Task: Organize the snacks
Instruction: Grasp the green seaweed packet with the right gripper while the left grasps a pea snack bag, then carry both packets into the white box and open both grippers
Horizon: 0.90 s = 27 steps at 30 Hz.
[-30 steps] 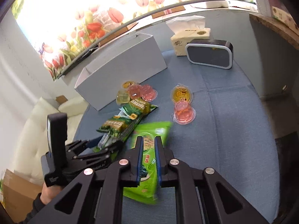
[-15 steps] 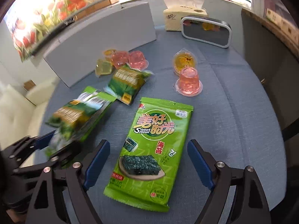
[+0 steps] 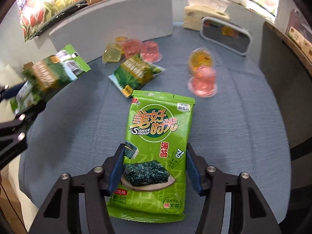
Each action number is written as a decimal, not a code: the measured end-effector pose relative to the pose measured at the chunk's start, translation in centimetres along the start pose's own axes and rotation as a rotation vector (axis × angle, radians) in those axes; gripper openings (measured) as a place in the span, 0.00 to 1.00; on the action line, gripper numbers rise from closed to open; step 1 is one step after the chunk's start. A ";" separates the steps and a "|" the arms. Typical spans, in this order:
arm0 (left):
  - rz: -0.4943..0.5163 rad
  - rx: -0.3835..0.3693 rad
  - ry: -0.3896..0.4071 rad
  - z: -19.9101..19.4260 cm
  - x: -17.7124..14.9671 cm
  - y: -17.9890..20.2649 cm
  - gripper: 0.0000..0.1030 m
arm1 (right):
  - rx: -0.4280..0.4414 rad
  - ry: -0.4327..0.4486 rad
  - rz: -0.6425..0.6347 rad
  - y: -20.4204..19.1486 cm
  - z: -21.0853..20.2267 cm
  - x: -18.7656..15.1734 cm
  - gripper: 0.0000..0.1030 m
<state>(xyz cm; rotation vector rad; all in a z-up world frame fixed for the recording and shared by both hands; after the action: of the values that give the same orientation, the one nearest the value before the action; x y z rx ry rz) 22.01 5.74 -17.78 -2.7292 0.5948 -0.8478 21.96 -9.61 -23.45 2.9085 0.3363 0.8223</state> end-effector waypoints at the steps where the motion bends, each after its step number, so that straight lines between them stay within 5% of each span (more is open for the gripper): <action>1: 0.023 0.019 0.001 -0.1 0.6 0.1 0.61 | 0.000 0.007 0.004 0.6 -0.3 0.0 0.60; 4: 0.154 0.120 0.006 -0.5 2.1 0.9 0.61 | -0.003 0.034 0.023 2.1 -1.5 0.3 0.60; 9: 0.107 0.087 0.025 -1.5 3.3 -0.1 0.61 | 0.015 0.064 0.033 3.5 -2.9 0.8 0.60; 19: -0.338 -0.174 0.159 -5.4 2.8 -3.2 0.62 | 0.095 0.153 0.025 3.0 -6.0 3.6 0.60; 23: -0.544 -0.230 0.219 -7.3 2.0 -4.2 0.63 | 0.102 0.198 -0.005 2.6 -7.5 4.3 0.60; 27: -0.633 -0.249 0.268 -8.7 1.8 -4.9 0.63 | 0.103 0.236 -0.025 2.5 -8.8 4.9 0.60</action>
<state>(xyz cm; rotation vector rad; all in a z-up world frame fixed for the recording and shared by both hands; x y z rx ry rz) 19.79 8.55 -8.26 -3.0986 -0.1659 -1.3721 21.82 -10.59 -13.08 2.8957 0.4454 1.1816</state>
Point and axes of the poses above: each gripper's, at about its wrist camera, not at the fingertips, and z roughly the way its jaws point, y to its right, x to its top, the point moved 4 cm from there along z, roughly the way its jaws point, and after that the axes turned 14 degrees about -x, right-handed, at the moved point
